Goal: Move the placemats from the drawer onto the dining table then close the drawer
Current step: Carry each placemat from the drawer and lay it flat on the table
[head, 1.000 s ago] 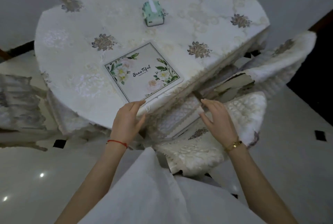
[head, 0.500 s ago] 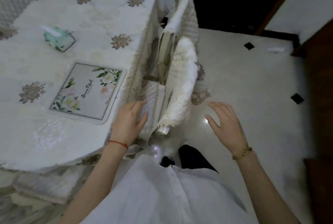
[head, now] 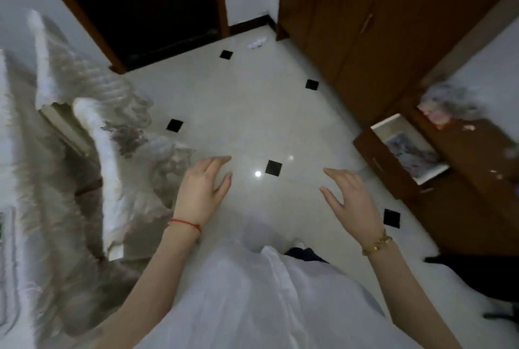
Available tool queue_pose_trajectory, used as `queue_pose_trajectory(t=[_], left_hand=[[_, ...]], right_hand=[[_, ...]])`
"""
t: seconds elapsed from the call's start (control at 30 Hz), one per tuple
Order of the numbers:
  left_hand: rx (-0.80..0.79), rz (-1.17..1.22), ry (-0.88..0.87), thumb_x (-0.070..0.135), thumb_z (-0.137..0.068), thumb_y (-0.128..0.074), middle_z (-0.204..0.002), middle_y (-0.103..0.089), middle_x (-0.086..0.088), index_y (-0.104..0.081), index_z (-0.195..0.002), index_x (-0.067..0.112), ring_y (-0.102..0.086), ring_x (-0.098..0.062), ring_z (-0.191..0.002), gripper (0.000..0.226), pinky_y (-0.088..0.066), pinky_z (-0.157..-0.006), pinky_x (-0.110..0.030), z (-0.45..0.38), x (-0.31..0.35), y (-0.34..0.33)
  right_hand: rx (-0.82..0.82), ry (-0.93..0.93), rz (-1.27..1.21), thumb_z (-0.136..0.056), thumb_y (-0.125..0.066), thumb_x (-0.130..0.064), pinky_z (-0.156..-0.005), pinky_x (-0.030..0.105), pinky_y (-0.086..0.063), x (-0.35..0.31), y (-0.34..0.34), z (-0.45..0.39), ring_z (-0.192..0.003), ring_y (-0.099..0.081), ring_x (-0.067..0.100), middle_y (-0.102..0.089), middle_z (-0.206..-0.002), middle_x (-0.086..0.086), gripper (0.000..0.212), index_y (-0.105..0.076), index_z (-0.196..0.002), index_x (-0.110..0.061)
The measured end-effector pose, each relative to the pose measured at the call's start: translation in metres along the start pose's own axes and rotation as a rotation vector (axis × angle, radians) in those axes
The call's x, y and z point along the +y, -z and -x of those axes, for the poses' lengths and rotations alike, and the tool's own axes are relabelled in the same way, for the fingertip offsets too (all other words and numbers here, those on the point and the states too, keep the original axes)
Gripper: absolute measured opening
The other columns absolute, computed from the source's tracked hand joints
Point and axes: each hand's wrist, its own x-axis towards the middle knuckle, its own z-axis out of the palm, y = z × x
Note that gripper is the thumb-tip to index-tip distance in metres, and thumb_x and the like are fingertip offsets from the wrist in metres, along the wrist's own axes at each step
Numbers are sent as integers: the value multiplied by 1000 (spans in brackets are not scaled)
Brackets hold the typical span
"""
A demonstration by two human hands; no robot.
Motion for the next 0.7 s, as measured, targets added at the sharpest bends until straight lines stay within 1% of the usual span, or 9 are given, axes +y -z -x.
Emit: queue_pose_trajectory(t=[0.03,0.13,0.2,0.3,0.47,0.57,0.63,0.7], left_hand=[[-19,15,-31,33,-89,-48,-108,-68,-9,-64,-115,10,-62,-26,-98,39,-45,-89,-31,-13,14,-15],[-74,57,-131,34,-90,-48,-110,-68,-8,-64,-116,11,-63,-27,-100,38,-48,-89,-34,-48,55,-55],[-101,78,-211,32,-90,-50,-109,-69,-7,-64,-115,10,-63,-27,-99,37,-48,-89,-35,-71,82,-78],[-142,110,-261,32,-90,-49,-109,-68,-7,-64,-116,10,-62,-26,-100,37,-50,-89,-36,-103,119,-105],[-217,142,-340,33,-91,-48,-110,-67,-5,-63,-118,12,-62,-23,-100,38,-51,-90,-38,-164,165,-151],[-233,163,-403,24,-92,-56,-111,-68,-7,-64,-118,10,-63,-24,-101,31,-50,-91,-35,-203,191,-180],[-249,179,-439,17,-91,-61,-112,-68,-7,-64,-119,9,-63,-23,-103,30,-50,-92,-33,-231,208,-201],[-277,190,-473,16,-90,-63,-114,-68,-7,-63,-120,9,-62,-22,-104,30,-49,-93,-32,-261,224,-224]], right_hand=[[25,-37,8,-93,-62,-23,-103,23,-35,16,10,6,-113,-55,22,-62,-121,7,37,-58,-126,-9],[105,-141,34,-92,-64,-20,-103,16,-29,57,35,22,-113,-54,20,-63,-121,8,35,-59,-125,-8],[146,-208,35,-92,-64,-20,-100,15,-29,81,49,29,-112,-52,20,-63,-120,9,35,-59,-124,-8],[171,-302,52,-94,-60,-23,-95,18,-32,115,64,35,-109,-55,25,-63,-117,10,34,-58,-125,-8],[239,-453,23,-93,-62,-20,-98,22,-36,166,80,32,-112,-55,25,-62,-119,11,35,-59,-125,-7],[277,-522,36,-92,-63,-20,-99,32,-43,198,85,22,-114,-55,26,-63,-120,10,36,-59,-125,-7],[307,-561,40,-91,-64,-20,-97,34,-45,221,87,11,-111,-57,26,-63,-118,10,36,-59,-125,-7],[344,-618,26,-91,-64,-19,-97,36,-47,244,88,-3,-111,-57,25,-64,-118,9,37,-59,-125,-8]])
